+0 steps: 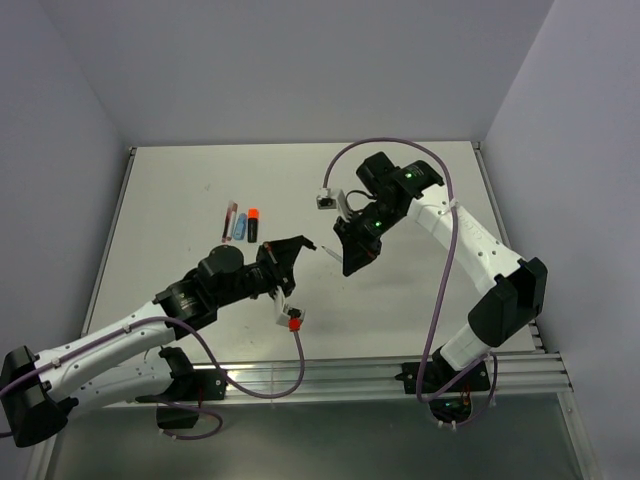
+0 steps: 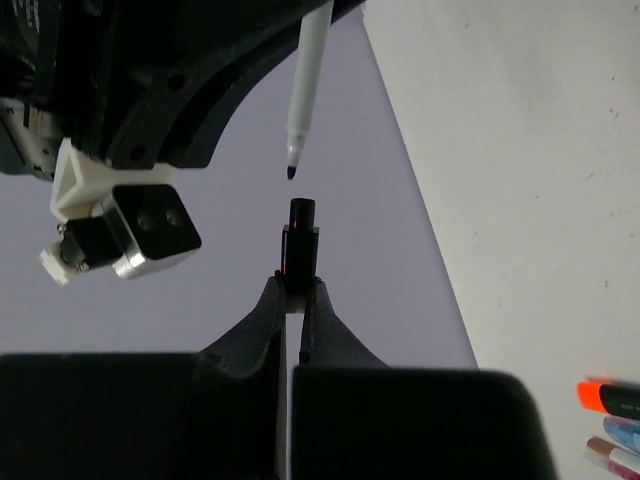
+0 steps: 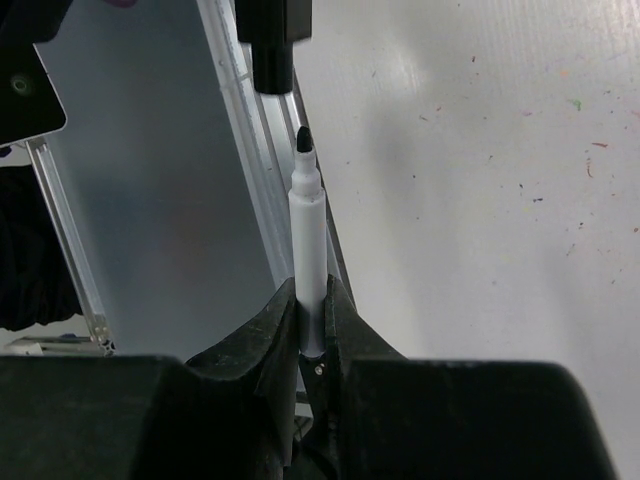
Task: Insert the pens into the pen caps
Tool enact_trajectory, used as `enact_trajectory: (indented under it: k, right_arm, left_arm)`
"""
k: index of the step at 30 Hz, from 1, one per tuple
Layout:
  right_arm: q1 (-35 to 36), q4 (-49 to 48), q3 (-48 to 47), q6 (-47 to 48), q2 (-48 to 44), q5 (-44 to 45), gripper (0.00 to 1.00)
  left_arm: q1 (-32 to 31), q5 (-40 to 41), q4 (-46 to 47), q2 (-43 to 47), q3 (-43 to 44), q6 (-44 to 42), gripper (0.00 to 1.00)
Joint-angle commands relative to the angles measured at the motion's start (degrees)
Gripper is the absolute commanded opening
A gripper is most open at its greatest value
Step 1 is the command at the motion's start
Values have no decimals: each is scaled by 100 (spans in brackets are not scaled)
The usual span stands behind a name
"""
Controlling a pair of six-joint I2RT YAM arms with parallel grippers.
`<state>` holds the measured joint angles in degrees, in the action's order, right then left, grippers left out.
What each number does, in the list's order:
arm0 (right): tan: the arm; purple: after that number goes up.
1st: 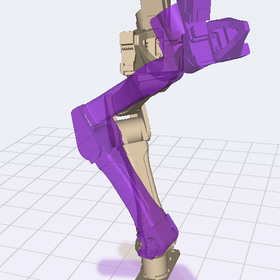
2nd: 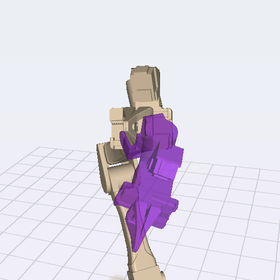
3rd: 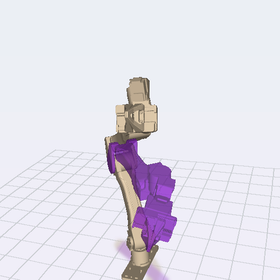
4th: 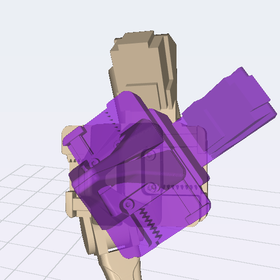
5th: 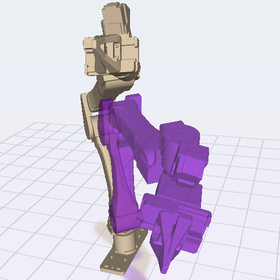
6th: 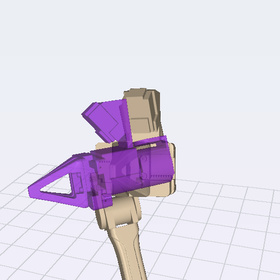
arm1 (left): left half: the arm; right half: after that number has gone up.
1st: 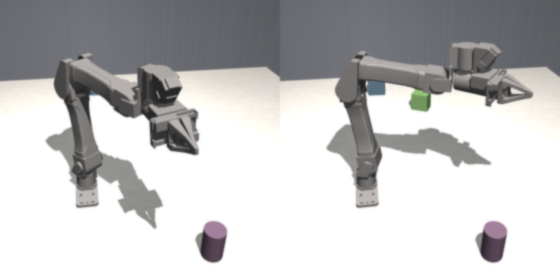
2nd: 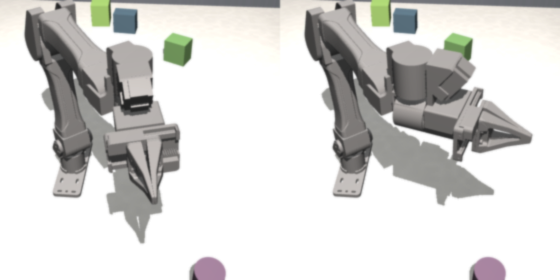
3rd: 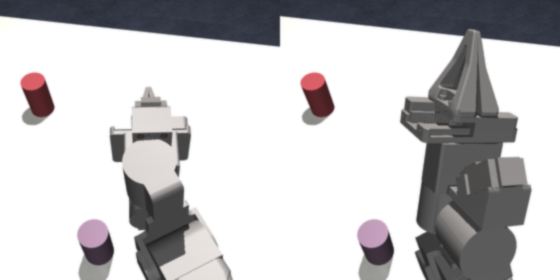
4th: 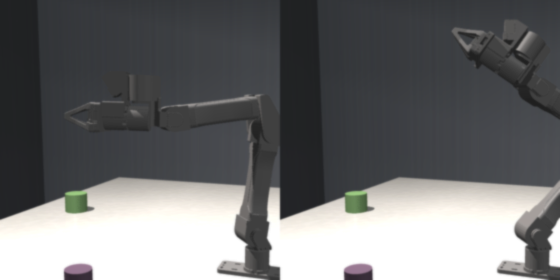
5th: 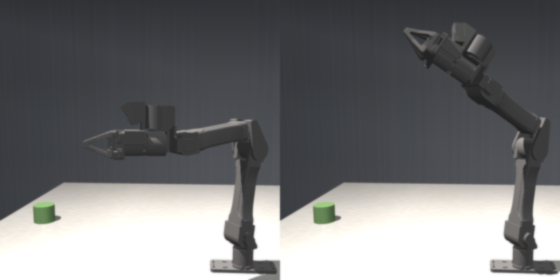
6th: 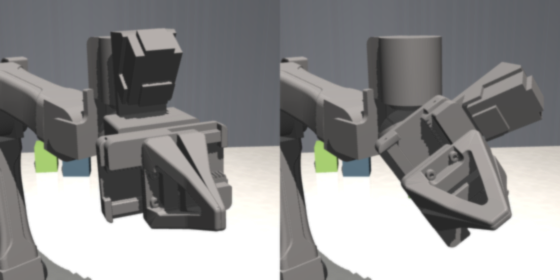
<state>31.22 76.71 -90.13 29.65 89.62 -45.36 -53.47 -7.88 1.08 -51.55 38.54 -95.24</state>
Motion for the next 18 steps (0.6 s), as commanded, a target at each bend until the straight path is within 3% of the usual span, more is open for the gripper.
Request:
enact_trajectory:
  k: [1,18]
  right_arm:
    - [77,55,-277,-12,73,10,0]
    - [165,46,267,111,-287,89,0]
  left_arm:
    - [-172,-205,-38,-39,241,-21,0]
    - [-260,-38,-55,-206,470,568,0]
